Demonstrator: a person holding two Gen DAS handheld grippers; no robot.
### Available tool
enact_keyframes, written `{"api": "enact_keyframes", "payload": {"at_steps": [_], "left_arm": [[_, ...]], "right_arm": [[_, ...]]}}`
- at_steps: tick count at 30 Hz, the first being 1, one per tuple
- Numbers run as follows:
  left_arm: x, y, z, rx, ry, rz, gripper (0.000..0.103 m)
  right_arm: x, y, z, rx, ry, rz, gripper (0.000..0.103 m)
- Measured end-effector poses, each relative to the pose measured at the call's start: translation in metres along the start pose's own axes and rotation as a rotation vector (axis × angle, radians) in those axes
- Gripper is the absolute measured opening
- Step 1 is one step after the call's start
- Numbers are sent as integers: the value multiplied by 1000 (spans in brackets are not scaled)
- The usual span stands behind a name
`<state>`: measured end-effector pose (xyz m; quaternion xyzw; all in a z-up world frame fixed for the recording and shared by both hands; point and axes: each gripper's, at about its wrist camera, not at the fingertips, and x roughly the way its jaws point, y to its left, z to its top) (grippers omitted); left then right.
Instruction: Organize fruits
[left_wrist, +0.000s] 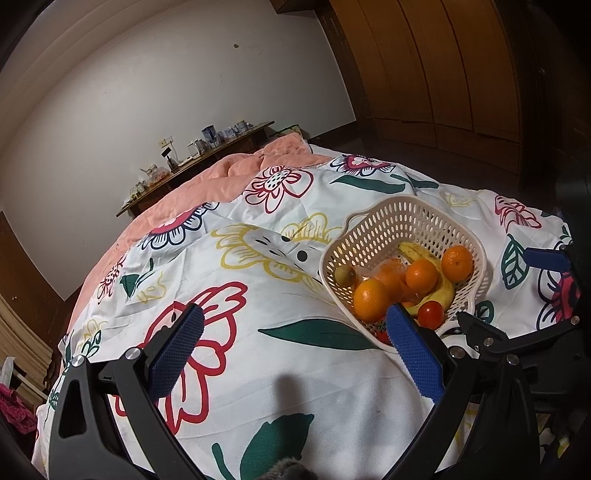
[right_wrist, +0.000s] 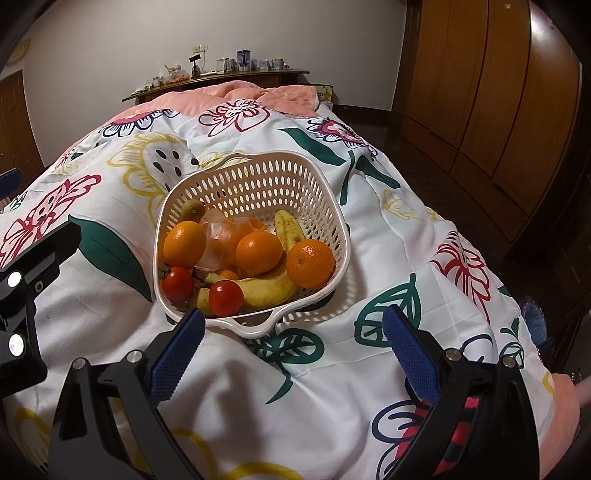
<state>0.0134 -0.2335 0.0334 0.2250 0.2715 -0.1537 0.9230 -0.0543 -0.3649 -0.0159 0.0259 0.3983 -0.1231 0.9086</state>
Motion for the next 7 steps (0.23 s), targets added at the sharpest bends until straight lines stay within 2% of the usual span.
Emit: {"api": "enact_keyframes", "payload": {"at_steps": [7], "left_arm": [[1,15,-1,-70,18,-18,100]], "right_arm": [[-2,4,1,3,-6,5,96]]}}
